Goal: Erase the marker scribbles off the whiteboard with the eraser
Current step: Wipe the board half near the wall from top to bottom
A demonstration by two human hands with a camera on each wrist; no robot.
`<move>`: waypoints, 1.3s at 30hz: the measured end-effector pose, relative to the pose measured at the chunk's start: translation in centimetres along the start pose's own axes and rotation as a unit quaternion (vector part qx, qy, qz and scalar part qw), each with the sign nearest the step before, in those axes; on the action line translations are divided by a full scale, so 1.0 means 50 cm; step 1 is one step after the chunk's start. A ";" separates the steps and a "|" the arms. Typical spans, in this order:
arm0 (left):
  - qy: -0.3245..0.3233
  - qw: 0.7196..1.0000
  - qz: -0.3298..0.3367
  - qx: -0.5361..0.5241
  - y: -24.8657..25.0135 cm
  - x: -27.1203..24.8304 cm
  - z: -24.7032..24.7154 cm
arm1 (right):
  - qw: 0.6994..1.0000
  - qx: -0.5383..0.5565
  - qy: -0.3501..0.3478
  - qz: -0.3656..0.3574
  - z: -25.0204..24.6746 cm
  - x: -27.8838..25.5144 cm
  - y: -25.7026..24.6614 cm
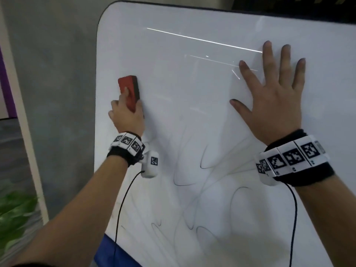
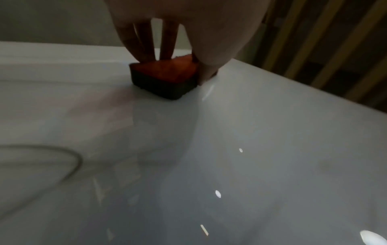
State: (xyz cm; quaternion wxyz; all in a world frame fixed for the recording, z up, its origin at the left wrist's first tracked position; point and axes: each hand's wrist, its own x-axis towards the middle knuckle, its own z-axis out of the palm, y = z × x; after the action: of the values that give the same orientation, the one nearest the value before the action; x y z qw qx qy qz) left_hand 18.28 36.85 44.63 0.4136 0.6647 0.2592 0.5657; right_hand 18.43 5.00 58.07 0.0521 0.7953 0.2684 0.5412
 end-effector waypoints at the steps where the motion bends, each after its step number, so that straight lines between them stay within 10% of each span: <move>1: 0.002 1.000 0.016 0.009 0.007 -0.028 0.006 | 1.000 0.000 -0.003 -0.001 0.000 0.000 0.000; 7: -0.112 0.942 0.314 0.022 -0.012 -0.214 0.005 | 1.000 0.006 -0.013 -0.007 0.000 0.002 0.001; 14: -0.022 0.999 0.047 0.016 0.003 -0.055 -0.002 | 0.996 0.033 -0.030 -0.072 -0.024 -0.019 0.036; 22: -0.114 0.913 0.391 0.013 0.081 -0.183 0.004 | 0.999 -0.004 -0.006 0.036 -0.056 -0.127 0.094; 29: -0.013 0.997 0.074 0.030 0.017 -0.070 0.005 | 0.999 -0.036 -0.033 0.023 -0.047 -0.138 0.103; 35: -0.139 0.934 0.330 0.015 0.042 -0.376 0.014 | 0.998 -0.045 -0.034 0.020 -0.043 -0.140 0.101; 39: -0.132 0.944 0.303 0.004 0.036 -0.332 0.015 | 0.999 -0.017 -0.028 0.004 -0.058 -0.140 0.131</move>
State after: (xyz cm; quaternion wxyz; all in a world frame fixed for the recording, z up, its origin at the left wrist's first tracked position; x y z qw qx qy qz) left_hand 15.02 22.22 37.20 0.2502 0.7821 -0.0094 0.5706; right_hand 16.39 -4.59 55.86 0.0713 0.8103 0.2547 0.5230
